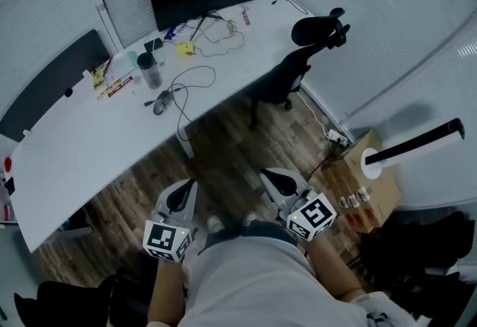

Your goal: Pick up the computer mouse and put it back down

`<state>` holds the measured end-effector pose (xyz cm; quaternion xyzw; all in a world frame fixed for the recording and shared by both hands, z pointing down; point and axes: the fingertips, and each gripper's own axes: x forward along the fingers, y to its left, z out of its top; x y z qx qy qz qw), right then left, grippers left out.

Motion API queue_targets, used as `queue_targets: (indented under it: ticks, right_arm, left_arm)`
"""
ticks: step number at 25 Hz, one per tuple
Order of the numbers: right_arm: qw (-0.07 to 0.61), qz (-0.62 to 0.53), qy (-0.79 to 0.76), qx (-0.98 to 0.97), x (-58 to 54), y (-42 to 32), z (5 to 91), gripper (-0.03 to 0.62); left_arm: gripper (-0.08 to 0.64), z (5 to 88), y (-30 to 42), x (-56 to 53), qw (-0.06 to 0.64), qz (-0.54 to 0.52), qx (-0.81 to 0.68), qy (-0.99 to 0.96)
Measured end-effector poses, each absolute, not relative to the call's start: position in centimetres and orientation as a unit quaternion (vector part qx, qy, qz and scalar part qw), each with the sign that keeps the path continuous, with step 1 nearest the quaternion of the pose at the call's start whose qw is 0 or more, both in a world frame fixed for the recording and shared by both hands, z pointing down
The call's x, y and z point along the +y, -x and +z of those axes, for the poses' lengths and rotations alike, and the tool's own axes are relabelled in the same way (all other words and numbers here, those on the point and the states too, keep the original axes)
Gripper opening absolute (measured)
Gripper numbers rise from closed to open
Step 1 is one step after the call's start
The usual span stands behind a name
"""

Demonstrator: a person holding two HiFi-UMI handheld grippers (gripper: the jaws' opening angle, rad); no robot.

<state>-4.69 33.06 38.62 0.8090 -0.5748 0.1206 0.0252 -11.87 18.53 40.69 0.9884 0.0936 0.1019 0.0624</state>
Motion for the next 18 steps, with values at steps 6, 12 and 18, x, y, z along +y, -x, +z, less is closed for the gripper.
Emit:
queue_targets:
  ticks: [6,12,18]
  right_arm:
    - [0.031,0.126,-0.816,-0.564,30.7,3.8,38.9,0.002]
    - [0.022,0.127,-0.82,-0.558,29.0,1.0,39.7,0.002]
    - [0.017,0.125,-0.81,-0.572,27.0,-5.3,40.8,0.002]
  left_arm:
    - [0.008,41.7,11.0,15.5,0.064,0.107,0.095,-0.988]
    - [0.008,42.6,8.7,13.5,0.067,0.113,0.09,-0.987]
    - [0.009,42.9,3.6,11.7,0.049,0.12,0.079,-0.988]
